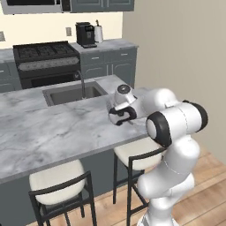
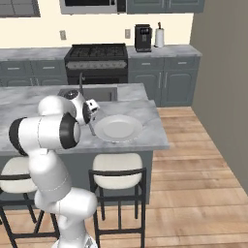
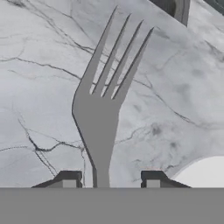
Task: Take the fork and place it on the left side of the plate. Then take the spoon and place it on the right side of the plate. Make sure they're directly next to the plate.
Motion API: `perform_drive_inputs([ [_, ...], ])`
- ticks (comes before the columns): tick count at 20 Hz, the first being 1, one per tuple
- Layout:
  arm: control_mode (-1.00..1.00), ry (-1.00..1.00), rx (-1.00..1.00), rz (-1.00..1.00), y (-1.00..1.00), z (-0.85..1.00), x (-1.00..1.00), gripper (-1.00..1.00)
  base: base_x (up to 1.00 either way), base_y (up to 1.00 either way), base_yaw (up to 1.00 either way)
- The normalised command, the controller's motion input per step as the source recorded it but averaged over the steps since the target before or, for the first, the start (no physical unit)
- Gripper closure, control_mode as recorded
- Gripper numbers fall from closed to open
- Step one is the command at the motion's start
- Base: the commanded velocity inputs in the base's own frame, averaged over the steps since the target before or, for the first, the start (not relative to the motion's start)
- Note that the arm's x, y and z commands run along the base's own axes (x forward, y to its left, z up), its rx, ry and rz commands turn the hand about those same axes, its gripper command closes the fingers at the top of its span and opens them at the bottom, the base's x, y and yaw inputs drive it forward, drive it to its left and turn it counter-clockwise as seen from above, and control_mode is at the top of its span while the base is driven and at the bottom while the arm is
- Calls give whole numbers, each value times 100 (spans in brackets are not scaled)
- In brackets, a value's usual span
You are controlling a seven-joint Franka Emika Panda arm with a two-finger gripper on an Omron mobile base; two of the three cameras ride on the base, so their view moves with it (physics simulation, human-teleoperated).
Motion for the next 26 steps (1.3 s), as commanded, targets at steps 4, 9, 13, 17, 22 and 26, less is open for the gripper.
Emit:
perform_drive_inputs([
  [4,-100,-11,-1,0,3,11,-37,-100,0,0,0],
  [9,-100,-14,0,0,0,46,-38,-100,0,0,0],
  [13,-100,-19,1,0,0,93,-74,-100,0,0,0],
  [17,-100,-9,6,3,-12,98,-100,-100,0,0,0],
  [22,-100,4,15,0,-31,88,-100,-100,0,0,0],
  [26,-100,19,20,0,-42,76,-100,-100,0,0,0],
])
